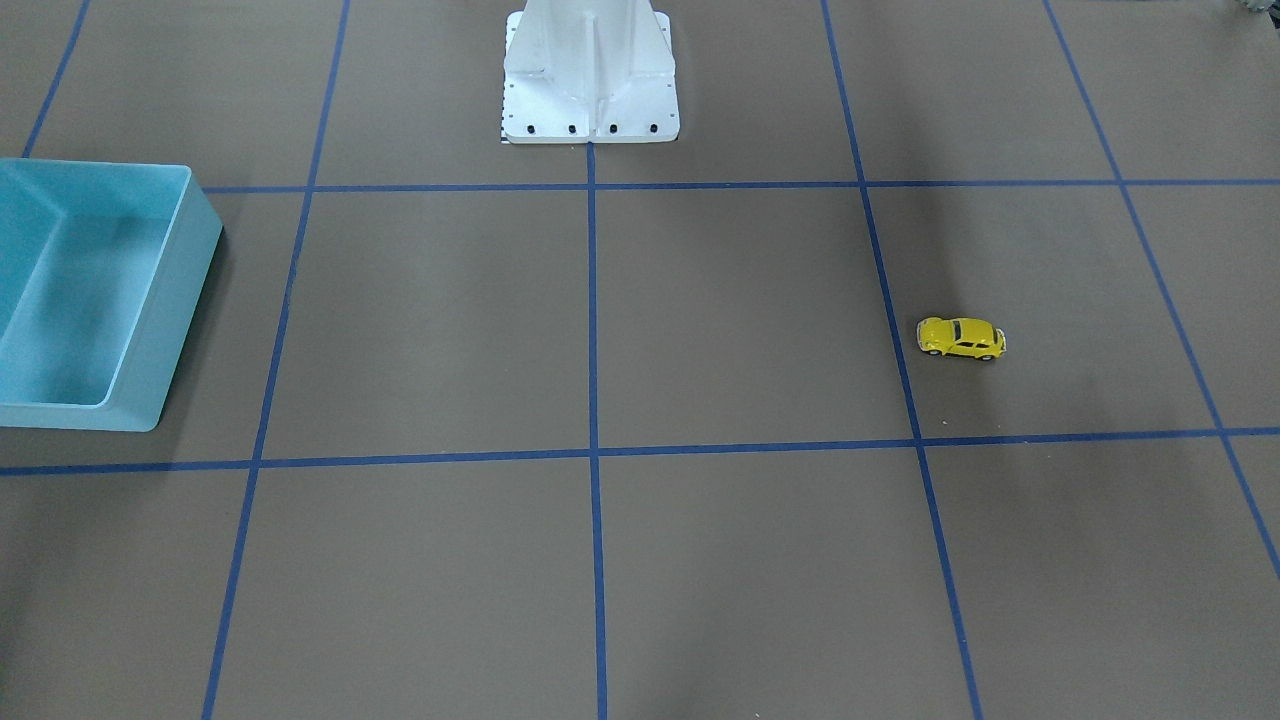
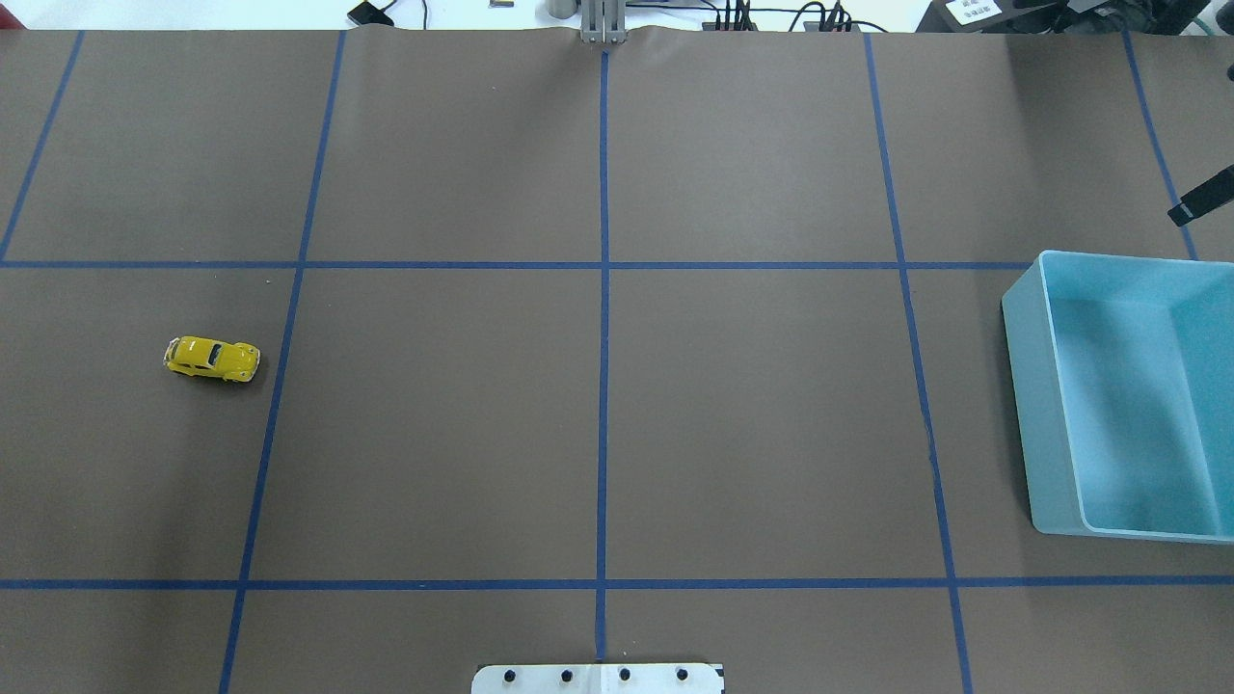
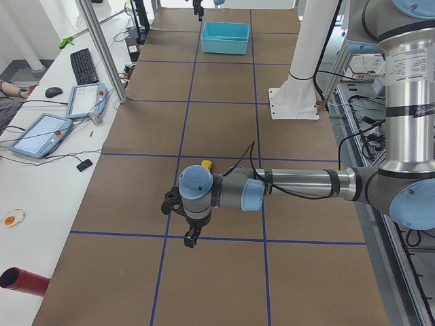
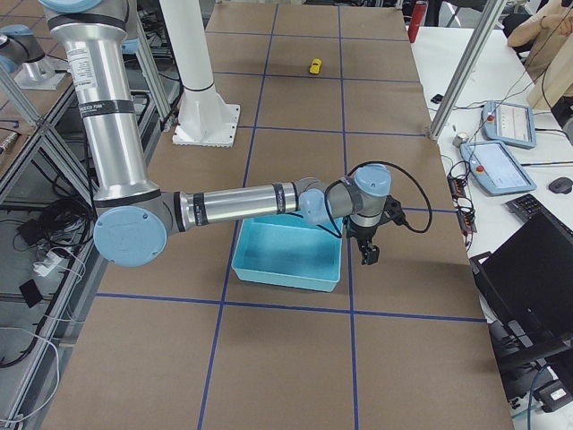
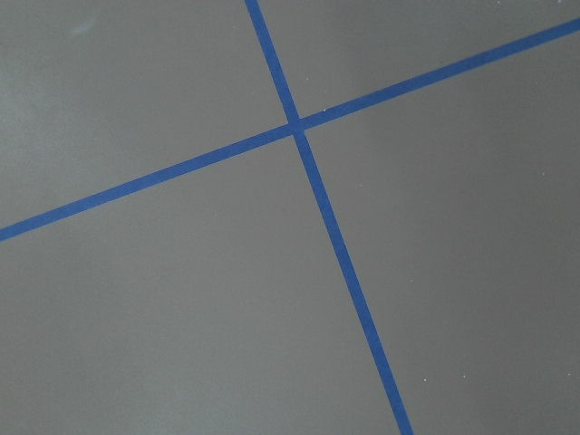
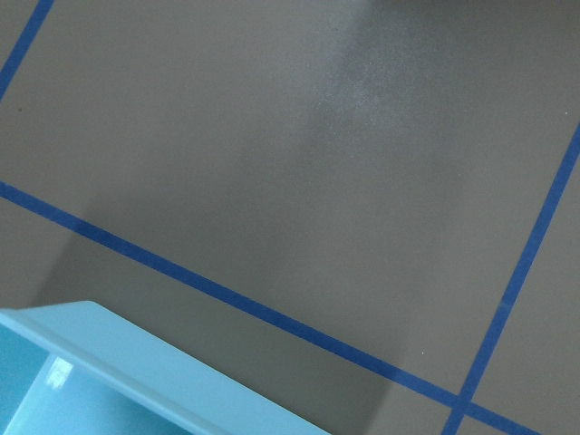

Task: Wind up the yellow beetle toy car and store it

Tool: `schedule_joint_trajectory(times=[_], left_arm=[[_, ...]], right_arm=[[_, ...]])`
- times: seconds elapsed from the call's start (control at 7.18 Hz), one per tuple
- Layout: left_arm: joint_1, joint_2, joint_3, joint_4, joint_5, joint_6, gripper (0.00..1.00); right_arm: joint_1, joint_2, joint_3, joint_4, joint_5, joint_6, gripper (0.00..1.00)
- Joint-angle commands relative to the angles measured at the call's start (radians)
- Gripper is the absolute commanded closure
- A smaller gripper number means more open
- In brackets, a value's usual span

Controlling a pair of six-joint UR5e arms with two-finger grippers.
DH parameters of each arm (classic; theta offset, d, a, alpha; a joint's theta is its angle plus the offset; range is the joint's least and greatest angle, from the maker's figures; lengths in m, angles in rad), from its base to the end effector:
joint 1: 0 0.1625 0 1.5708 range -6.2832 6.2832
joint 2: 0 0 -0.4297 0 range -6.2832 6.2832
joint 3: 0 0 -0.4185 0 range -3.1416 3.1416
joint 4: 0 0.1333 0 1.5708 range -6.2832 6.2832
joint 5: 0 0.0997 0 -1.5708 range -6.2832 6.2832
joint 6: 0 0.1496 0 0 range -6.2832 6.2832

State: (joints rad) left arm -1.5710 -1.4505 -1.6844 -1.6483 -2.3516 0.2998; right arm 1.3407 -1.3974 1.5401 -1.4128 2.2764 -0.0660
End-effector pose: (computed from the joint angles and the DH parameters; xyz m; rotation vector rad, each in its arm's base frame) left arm -0.0281 -0.4739 0.6908 0.1838 0.7649 0.3117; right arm -0.1055 -0.6093 0.6055 0.2311 -0.7259 -0.3878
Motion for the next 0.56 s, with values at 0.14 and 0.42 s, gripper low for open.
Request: schedule_joint_trajectory(times=[0.14,0.42], left_arm=[[-0.001,-0.001,-0.017,0.049,-0.003,0.001,0.00],[-0.001,-0.011,-0.017,0.073,-0.003,0.001,0.00]], right_arm=[[0.000,0.000,0.000,0.000,0.000,0.000,0.00],[0.000,0.001,0.001,0.002,0.000,0.000,0.00]])
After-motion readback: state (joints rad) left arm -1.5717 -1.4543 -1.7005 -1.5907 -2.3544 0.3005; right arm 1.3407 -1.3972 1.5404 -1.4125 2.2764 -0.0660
